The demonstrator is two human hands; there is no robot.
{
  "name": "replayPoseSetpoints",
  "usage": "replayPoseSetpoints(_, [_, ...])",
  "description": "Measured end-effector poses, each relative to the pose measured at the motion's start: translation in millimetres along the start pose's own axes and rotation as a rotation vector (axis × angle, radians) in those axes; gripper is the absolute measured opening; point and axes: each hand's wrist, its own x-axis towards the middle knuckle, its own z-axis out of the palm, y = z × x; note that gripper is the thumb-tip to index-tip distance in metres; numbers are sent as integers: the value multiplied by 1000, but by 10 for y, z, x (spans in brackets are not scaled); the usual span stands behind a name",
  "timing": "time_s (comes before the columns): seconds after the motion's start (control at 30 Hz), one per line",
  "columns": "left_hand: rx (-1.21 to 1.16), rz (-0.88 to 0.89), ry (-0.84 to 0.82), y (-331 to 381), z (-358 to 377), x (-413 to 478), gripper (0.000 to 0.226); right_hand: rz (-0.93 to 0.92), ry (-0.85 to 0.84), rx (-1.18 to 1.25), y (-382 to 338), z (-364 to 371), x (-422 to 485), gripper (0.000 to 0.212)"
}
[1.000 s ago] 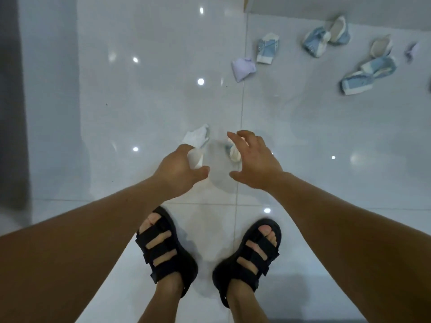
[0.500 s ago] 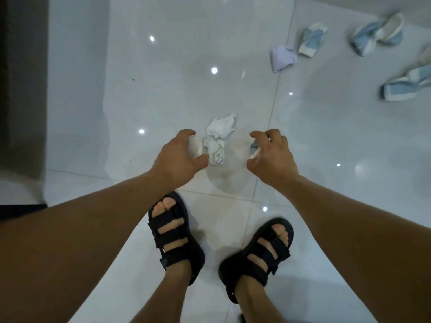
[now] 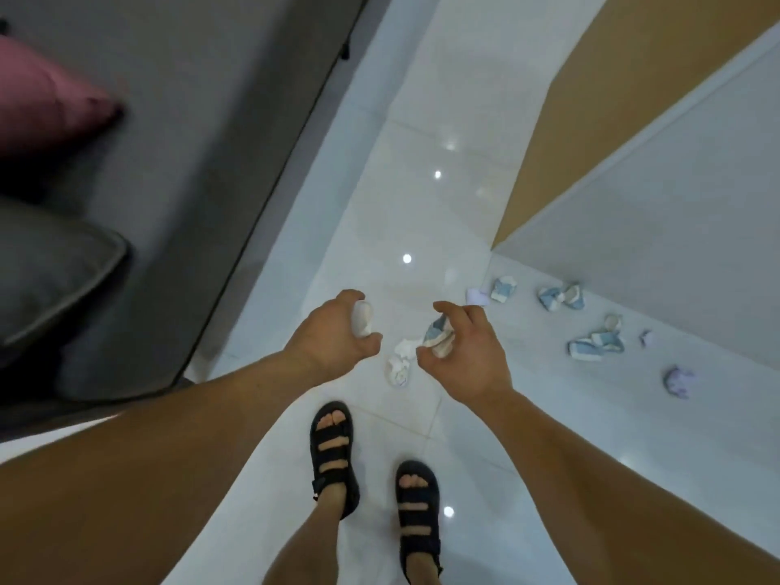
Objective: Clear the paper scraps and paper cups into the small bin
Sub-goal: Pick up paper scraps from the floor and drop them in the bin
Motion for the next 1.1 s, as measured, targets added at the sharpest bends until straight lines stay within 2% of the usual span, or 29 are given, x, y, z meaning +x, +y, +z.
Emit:
replayPoseSetpoints(0.17, [-90,-70,129,175,-639,-1156,69,-134,-72,-38,-918,-519,-610,69])
replayPoseSetpoints(0.3, [-215,-183,307,120,-962,-2206,61,-251,-140,-20,-1648,-726,-1171,68])
replayPoseSetpoints(0.53, [-436,-432,574,-630,-1107,-4216,58,-603,-412,-233,-2804,-588,-2314,67])
replayPoseSetpoints(0.67, [-584,-572,743,-1283,-1020,-5255,66,-839,-534,-378,-3513,-204,-2916,68])
replayPoseSetpoints(0.83, [-712,-696,941,-2166,-892,-6492,64,-1225,-684,-629,-4340,569,-3918,69])
replayPoseSetpoints(1.1, [-818,-936,1186,-3497,-583,-8613,63,-1629,-805,-663,-5505,2203,-6124,72])
